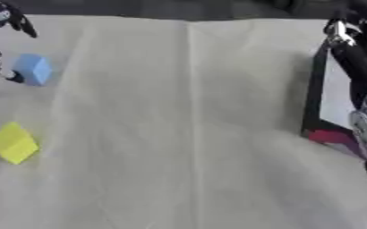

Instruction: Pick up the objects with one hand, pass them to the other hand, and then place them into the box on the other side of the table.

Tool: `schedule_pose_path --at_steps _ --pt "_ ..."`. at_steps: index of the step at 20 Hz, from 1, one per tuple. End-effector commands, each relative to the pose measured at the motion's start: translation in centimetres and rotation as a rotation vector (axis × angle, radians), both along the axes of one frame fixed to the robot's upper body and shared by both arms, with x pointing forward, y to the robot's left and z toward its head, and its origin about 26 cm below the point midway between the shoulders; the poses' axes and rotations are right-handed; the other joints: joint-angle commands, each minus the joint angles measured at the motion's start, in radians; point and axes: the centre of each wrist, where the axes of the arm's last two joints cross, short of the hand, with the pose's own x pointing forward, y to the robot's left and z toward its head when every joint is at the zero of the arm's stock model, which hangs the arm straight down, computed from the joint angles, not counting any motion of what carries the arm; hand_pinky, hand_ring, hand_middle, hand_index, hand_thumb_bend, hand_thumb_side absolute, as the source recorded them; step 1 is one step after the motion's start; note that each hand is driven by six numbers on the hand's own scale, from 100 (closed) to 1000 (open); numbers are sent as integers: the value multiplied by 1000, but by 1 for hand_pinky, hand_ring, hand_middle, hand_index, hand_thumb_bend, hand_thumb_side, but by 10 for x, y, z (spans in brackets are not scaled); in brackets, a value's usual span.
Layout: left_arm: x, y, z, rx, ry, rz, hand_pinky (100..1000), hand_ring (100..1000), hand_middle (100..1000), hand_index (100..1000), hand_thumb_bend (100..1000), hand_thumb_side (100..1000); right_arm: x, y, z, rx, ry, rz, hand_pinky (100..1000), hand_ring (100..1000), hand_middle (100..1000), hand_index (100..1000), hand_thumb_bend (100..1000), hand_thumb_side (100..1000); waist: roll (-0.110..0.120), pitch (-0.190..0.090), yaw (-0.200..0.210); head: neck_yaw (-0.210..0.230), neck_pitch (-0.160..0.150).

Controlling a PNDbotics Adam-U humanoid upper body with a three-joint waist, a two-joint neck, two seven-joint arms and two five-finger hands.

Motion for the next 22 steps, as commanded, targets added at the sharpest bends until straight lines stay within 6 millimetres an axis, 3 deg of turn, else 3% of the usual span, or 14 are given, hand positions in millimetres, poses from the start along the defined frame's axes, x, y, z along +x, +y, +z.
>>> schedule_pose_path --at_steps 1,8,22 --pt "-5 9 17 39 -67 46 928 834 754 775 719 100 -3 0 11 -19 -35 13 833 747 749 887 100 436 2 -17 -3 2 -17" --pt "-4 13 16 101 -114 80 930 836 752 741 673 100 -3 4 12 -20 -33 29 833 747 748 887 100 443 -3 -2 -12 16 -15" --pt "-5 42 2 57 -114 192 928 831 744 743 599 100 -2 7 11 -17 -22 43 834 746 744 885 100 452 -6 17 -28 29 -26"
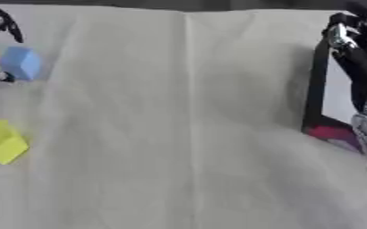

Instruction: Pick up the objects with one hand, pass them to the other hand, and then place them into the box on the other side of the table.

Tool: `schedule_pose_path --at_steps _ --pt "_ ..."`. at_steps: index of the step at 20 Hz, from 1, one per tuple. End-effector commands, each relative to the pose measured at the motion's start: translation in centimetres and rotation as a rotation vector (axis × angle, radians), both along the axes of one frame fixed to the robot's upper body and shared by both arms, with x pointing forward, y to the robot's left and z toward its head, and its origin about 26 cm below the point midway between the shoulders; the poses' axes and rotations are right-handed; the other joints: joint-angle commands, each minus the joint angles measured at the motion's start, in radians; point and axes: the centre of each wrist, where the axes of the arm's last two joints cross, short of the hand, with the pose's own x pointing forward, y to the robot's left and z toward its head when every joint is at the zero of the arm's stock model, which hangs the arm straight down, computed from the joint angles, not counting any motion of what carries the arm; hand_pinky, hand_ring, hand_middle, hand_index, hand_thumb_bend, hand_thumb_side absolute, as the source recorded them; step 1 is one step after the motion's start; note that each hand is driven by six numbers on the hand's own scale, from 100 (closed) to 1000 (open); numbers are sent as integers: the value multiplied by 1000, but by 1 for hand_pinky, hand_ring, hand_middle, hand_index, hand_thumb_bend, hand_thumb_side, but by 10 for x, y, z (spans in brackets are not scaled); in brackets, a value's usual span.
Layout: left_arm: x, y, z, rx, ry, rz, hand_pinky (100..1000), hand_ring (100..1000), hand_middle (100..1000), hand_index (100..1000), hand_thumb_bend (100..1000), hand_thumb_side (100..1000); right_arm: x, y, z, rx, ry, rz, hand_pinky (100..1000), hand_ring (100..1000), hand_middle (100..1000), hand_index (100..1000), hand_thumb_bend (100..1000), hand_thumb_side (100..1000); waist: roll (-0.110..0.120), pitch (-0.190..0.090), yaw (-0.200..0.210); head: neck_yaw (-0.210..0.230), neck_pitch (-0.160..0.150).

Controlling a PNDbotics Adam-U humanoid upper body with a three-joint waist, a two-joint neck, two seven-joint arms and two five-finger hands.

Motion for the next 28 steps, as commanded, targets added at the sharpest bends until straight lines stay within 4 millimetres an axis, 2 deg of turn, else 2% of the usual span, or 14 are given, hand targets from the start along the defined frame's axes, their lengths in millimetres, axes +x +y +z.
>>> schedule_pose_path --at_steps 1,8,10,12,15,18,24,28 --pt "-8 18 15 -10 -60 38 928 830 743 744 591 100 -2 1 9 -9 -29 13 834 746 744 885 100 453 1 -17 -3 9 -18" --pt "-6 21 9 -28 -79 40 924 818 719 725 502 100 -1 2 7 -5 -21 16 834 746 744 885 100 458 -2 -12 -7 15 -15" --pt "-6 22 7 -37 -73 42 898 785 654 671 409 100 -1 1 6 -5 -19 14 834 746 744 885 100 459 -2 -12 -7 16 -13" --pt "-5 22 6 -48 -56 45 844 701 534 589 335 100 -1 0 6 -2 -17 8 834 746 744 883 100 463 -2 -13 -7 17 -9" --pt "-6 21 9 -60 -51 38 773 595 416 498 311 100 -2 -1 6 2 -17 1 834 746 744 883 100 464 -2 -19 -4 17 1" --pt "-9 17 17 -84 -104 -7 737 537 350 419 279 100 -2 -3 7 1 -20 -4 834 745 743 883 100 460 -2 -30 4 12 13" --pt "-15 8 31 -131 -186 -110 722 519 341 414 276 100 -4 -5 9 -9 -29 -6 835 745 744 882 100 448 -2 -61 22 -5 33" --pt "-22 -2 32 -170 -205 -197 709 509 339 413 256 100 -8 -2 19 -31 -60 11 836 748 748 883 100 427 -2 -82 37 -28 46"
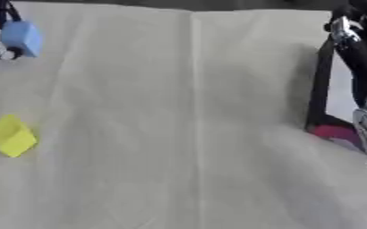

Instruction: Pick up the objects with one hand, pass them to the other hand, and then place them into the box on the other side of the table.

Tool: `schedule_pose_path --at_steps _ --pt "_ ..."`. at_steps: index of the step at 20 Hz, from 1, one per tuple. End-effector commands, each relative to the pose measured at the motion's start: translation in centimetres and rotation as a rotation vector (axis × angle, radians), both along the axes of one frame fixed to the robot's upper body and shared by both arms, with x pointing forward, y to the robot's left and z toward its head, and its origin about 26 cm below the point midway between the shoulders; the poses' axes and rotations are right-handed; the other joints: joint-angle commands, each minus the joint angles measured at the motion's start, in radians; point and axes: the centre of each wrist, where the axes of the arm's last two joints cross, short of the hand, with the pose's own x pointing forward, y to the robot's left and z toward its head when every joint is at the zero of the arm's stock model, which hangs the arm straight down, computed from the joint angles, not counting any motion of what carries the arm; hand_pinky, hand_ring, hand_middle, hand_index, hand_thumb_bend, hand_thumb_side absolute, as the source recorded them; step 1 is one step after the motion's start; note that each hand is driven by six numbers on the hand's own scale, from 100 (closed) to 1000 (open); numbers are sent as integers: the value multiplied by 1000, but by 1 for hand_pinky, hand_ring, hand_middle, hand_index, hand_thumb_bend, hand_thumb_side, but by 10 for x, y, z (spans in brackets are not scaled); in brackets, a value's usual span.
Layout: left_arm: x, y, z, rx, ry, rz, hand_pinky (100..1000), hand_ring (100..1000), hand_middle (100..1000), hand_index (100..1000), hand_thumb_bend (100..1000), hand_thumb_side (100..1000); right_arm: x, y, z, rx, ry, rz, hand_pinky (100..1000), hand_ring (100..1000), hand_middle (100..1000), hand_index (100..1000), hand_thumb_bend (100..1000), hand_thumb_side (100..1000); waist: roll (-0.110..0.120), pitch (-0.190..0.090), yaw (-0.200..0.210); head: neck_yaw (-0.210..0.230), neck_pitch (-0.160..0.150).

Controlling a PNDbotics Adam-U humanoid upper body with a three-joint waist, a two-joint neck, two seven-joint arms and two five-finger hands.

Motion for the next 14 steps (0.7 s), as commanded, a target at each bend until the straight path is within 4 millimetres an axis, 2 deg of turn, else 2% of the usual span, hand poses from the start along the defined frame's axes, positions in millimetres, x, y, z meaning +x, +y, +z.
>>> schedule_pose_path --at_steps 1,6,7,8,10,14 --pt "-13 1 20 -18 -64 -53 704 505 340 415 244 100 -7 -1 21 -41 -67 8 836 750 749 884 100 415 4 -46 7 -18 12" --pt "-20 -15 5 -138 -77 -141 679 484 337 415 183 100 -14 18 47 -116 -122 71 835 757 758 885 100 362 6 -69 20 -48 24" --pt "-22 -19 1 -170 -88 -155 670 477 336 415 221 100 -15 24 53 -138 -129 84 835 760 761 884 100 331 6 -73 23 -56 27" --pt "-25 -24 -4 -199 -98 -169 668 475 337 416 151 100 -16 30 58 -167 -135 93 835 762 763 884 100 324 7 -77 26 -62 30" --pt "-30 -36 -16 -274 -117 -201 665 464 336 417 100 100 -19 45 69 -250 -142 106 834 763 766 884 100 293 9 -85 34 -75 37" --pt "-45 -69 -37 -437 -164 -285 651 435 340 420 100 100 -23 78 85 -458 -151 95 831 769 774 880 146 231 7 -95 48 -95 46"
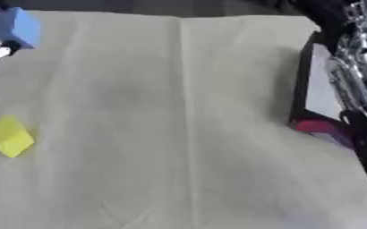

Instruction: Pick up the objects with one hand, pass them to the other hand, and then place them into the box on the other side of the table.

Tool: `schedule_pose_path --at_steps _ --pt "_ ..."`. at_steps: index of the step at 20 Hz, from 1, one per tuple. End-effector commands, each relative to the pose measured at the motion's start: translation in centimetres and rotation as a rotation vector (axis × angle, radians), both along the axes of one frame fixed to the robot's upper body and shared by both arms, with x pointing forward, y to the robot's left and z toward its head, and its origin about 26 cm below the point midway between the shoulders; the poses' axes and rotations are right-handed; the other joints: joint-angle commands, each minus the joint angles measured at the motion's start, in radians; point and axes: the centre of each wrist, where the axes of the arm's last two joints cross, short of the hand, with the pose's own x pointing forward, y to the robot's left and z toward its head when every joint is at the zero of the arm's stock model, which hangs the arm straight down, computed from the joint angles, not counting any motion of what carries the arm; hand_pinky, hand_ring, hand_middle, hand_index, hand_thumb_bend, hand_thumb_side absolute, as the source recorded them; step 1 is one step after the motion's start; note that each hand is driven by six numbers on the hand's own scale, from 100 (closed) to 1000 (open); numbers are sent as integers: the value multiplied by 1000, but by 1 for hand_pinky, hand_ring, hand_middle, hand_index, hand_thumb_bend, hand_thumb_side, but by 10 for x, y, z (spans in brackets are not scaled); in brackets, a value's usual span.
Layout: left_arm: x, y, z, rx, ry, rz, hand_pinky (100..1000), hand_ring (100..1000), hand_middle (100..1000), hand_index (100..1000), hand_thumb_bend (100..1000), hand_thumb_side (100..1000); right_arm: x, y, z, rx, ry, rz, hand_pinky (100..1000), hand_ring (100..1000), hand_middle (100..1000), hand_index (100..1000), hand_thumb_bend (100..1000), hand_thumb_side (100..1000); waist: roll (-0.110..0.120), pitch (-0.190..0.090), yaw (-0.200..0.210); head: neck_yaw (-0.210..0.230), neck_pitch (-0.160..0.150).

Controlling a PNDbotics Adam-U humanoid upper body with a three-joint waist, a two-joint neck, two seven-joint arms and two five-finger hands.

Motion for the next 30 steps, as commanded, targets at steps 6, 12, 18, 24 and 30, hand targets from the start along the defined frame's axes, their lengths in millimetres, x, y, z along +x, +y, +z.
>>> schedule_pose_path --at_steps 6,12,18,24,30 --pt "-39 -61 -22 -293 -201 -85 631 405 344 420 100 100 -11 57 17 -367 -69 -24 827 775 792 888 442 144 1 -43 16 -28 21" --pt "-58 -85 -52 -410 -288 -73 621 397 336 419 100 100 -13 78 10 -577 -49 -1 828 781 809 896 326 200 -1 -46 22 -33 31" --pt "-67 -104 -64 -471 -346 -99 610 393 332 414 100 100 -10 98 0 -597 -25 -40 823 775 802 898 315 147 0 -46 22 -44 31" --pt "-73 -109 -73 -469 -357 -101 608 392 331 414 100 100 -14 106 -3 -592 -88 -110 825 785 809 895 349 100 0 -42 26 -54 38" --pt "-73 -110 -79 -474 -328 -113 602 388 328 412 100 100 -11 108 -10 -639 -37 -14 828 785 804 888 361 100 -1 -37 25 -58 44"
